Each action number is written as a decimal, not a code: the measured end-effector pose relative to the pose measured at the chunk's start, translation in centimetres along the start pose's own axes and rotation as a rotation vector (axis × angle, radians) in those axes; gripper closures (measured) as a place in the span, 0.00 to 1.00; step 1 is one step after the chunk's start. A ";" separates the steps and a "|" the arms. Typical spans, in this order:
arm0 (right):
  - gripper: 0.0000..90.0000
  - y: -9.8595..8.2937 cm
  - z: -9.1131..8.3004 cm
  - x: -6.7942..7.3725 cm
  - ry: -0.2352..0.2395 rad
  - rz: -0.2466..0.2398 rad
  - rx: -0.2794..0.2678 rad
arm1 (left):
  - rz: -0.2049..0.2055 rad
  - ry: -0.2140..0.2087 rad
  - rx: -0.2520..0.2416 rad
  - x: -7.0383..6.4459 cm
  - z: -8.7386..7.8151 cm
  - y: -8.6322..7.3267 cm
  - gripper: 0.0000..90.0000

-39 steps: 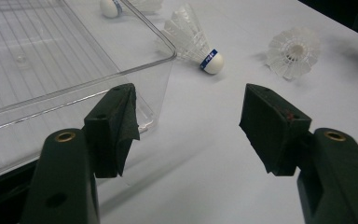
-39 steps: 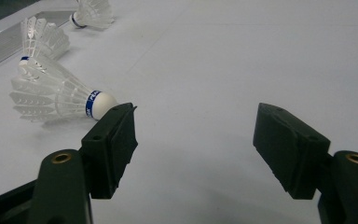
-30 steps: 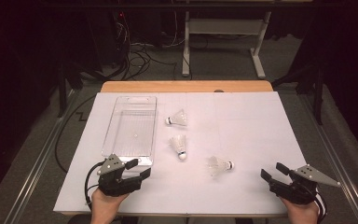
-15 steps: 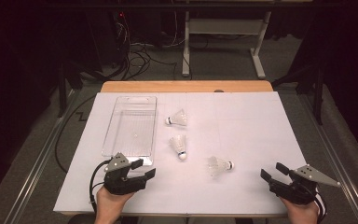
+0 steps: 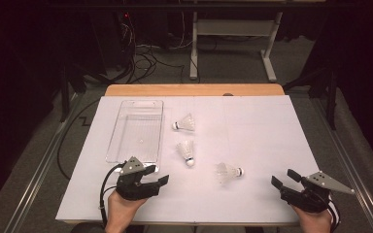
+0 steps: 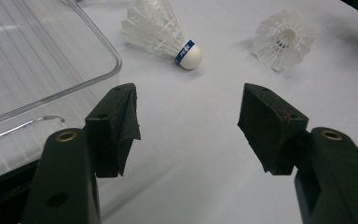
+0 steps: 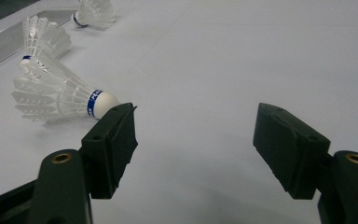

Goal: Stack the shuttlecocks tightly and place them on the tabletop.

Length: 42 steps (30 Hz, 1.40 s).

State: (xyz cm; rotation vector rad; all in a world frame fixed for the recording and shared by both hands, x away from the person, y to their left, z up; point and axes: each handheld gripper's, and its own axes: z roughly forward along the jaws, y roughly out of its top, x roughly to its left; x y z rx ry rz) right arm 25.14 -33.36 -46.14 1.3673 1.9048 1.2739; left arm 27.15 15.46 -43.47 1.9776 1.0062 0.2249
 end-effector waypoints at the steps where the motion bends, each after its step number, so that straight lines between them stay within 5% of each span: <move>1: 0.34 0.0 0.0 0.0 -0.001 -0.002 -0.001 | 0.005 0.001 0.004 -0.1 0.1 0.1 0.42; 29: 0.34 0.0 0.0 -0.1 0.004 -0.005 0.001 | 0.046 -0.023 0.062 -1.2 2.7 3.2 0.45; 42: 0.34 0.0 0.0 -0.1 0.007 -0.008 0.001 | 0.019 -0.029 0.057 -0.9 3.5 5.0 0.44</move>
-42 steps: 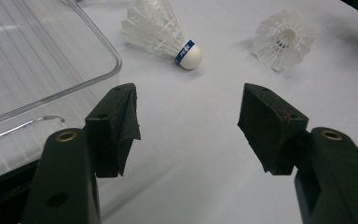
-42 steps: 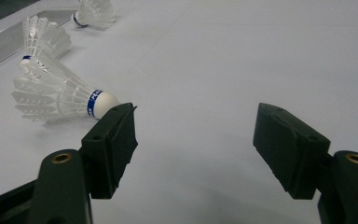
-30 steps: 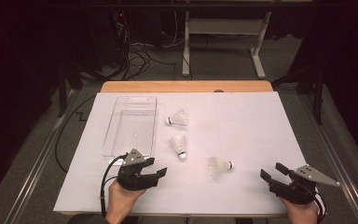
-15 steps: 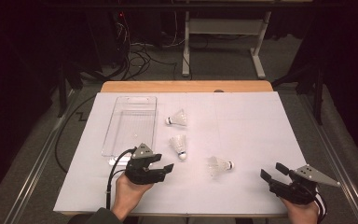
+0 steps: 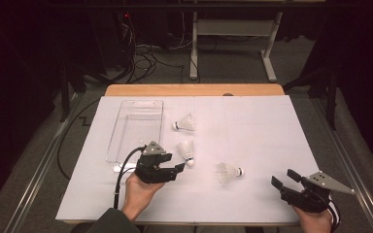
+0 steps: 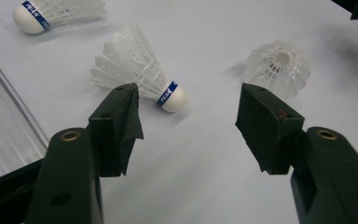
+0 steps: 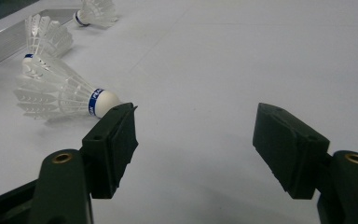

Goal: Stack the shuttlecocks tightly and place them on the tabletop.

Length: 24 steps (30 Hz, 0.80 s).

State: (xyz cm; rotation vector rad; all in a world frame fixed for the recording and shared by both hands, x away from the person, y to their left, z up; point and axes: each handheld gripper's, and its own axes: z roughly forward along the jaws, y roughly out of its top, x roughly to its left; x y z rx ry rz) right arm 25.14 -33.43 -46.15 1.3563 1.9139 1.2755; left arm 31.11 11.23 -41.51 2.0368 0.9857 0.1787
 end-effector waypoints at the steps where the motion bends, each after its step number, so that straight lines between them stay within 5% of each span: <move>1: 0.34 0.0 0.0 0.0 0.000 0.000 0.000 | -0.005 -0.001 -0.002 0.0 0.0 0.1 0.44; 24: 0.34 0.0 0.1 0.0 0.006 0.002 0.005 | -0.009 0.044 0.043 0.6 1.3 2.8 0.45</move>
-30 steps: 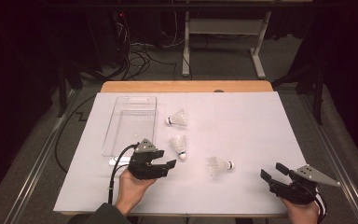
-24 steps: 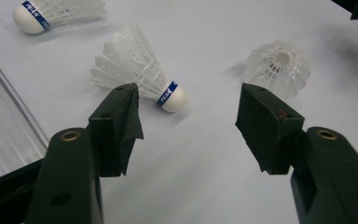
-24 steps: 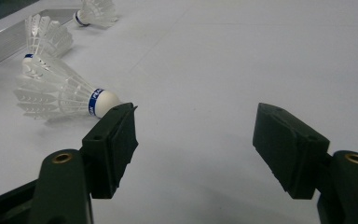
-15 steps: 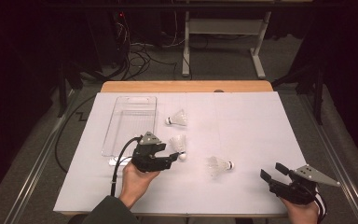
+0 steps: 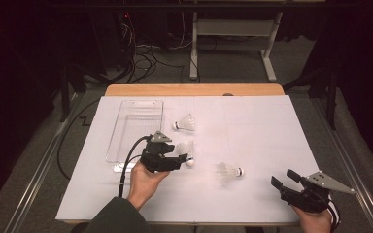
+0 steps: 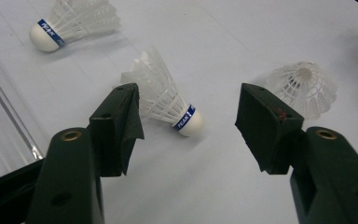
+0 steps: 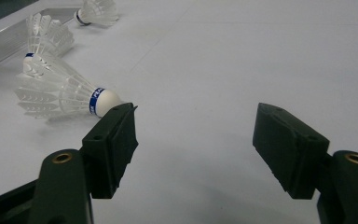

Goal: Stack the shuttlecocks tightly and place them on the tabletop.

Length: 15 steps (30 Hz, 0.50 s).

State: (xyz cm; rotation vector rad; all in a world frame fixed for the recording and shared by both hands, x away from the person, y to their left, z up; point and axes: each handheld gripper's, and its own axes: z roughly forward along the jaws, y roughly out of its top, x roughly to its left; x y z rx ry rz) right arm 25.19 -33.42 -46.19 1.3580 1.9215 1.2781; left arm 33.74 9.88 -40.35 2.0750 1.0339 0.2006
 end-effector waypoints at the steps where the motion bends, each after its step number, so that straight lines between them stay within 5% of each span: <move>1: 0.34 0.0 0.0 0.0 0.000 0.000 0.000 | 0.004 0.000 0.001 0.0 0.0 0.2 0.45; 15: 0.34 0.0 0.0 0.0 0.004 -0.001 0.001 | 0.005 0.008 0.018 0.2 0.8 2.6 0.44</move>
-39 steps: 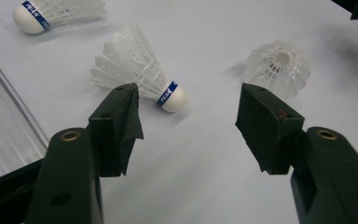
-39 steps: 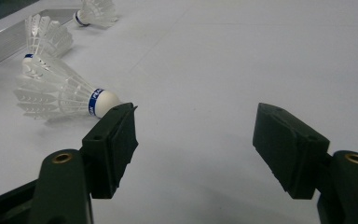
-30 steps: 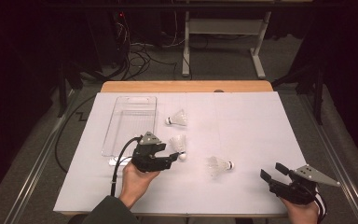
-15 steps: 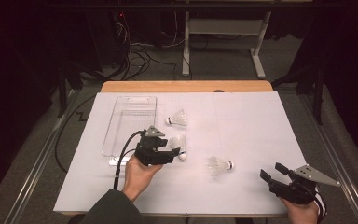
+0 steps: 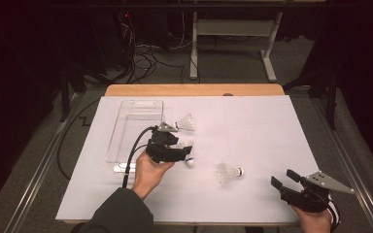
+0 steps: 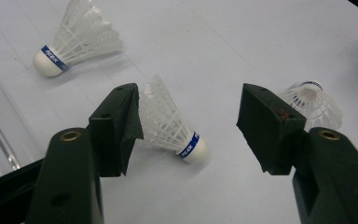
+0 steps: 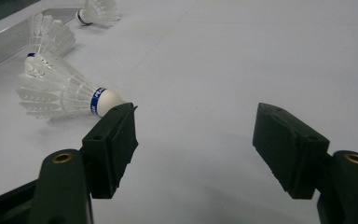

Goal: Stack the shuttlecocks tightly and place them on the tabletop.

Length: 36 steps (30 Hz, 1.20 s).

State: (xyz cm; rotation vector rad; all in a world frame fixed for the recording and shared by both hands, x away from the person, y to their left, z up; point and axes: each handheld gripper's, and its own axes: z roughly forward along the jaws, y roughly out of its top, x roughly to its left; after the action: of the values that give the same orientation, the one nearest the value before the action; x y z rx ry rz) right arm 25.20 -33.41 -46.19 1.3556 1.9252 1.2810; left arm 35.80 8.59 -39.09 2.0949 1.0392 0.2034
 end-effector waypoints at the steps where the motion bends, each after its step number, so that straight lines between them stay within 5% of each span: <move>1: 0.34 0.0 0.0 0.0 0.000 0.000 0.000 | -0.001 -0.002 -0.001 0.0 0.1 0.1 0.44; 36: 0.34 0.0 0.1 0.1 0.009 -0.003 0.002 | -0.012 0.093 0.061 1.8 2.5 4.1 0.40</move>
State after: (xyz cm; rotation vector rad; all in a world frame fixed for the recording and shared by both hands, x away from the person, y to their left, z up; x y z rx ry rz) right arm 25.24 -33.29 -46.21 1.3491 1.9344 1.2861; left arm 40.54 6.99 -38.27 2.1510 1.1254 0.2679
